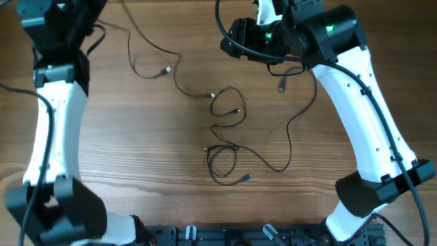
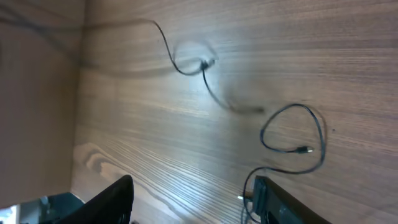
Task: Untangle cables
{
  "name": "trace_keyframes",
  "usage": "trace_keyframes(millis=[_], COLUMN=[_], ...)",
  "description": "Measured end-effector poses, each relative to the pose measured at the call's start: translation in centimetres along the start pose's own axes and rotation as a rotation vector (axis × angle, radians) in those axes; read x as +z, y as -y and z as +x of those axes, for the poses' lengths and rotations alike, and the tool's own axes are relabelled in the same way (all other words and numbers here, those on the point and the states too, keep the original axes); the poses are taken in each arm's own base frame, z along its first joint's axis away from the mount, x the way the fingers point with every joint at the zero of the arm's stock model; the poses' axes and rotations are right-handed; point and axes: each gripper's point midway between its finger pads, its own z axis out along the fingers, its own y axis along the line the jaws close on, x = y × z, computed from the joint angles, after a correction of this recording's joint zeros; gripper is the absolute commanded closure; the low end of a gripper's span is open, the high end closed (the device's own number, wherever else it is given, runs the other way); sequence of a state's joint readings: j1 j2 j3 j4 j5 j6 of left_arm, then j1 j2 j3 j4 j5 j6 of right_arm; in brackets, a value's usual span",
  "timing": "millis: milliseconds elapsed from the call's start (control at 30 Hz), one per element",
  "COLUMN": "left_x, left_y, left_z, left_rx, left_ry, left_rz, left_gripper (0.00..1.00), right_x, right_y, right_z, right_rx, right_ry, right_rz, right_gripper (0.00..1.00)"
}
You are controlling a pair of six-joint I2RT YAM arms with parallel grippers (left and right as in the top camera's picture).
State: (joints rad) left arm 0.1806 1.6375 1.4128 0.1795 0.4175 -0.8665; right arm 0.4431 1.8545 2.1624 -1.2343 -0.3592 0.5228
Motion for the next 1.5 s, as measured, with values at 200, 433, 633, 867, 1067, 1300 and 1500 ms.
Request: trace_keyframes(millis=[200, 433, 633, 867, 1067, 1300, 1500], left_x=[-5.1, -13.8, -14.8, -12.2, -12.4, -9.9, -8.2], left_y=[-15.5, -26.6, -27.7, -32.3, -37.9, -42.7, -41.8], left_z=[-8.9, -8.5, 0.0, 6.4, 2.2, 2.0, -0.7], left_rx=[0.050, 0.140, -0.018, -0.001, 0.015, 0.033, 0.085], left_ry=[0.194, 0.070, -0.201, -0.343, -0.168, -0.087, 0.019], left_rz=[-0.403, -0.884, -1.008, -1.135, -1.162, -1.093, -1.018], left_gripper=[0.01, 0.00, 0.00, 0.00, 0.19, 0.20, 0.24], right_x=[0.1, 0.5, 0.3, 0.6, 0.7, 0.6, 0.3], right_y=[0.1, -0.8, 0.2, -0.9, -1.5, -1.2, -0.7], right_z=[1.0, 2.8, 4.6, 6.0, 6.8, 7.3, 8.1], right_rx=[-0.030, -0.076, -0.052, -0.103, -0.134, -0.125, -0.112], right_ry=[-0.035, -0.086, -0.159, -0.193, -0.214, -0.237, -0.268], right_rz=[0.014, 0.014, 0.054, 0.046, 0.041, 0.055, 0.072], right_gripper=[0.38, 0.00, 0.00, 0.00, 0.00, 0.00, 0.00])
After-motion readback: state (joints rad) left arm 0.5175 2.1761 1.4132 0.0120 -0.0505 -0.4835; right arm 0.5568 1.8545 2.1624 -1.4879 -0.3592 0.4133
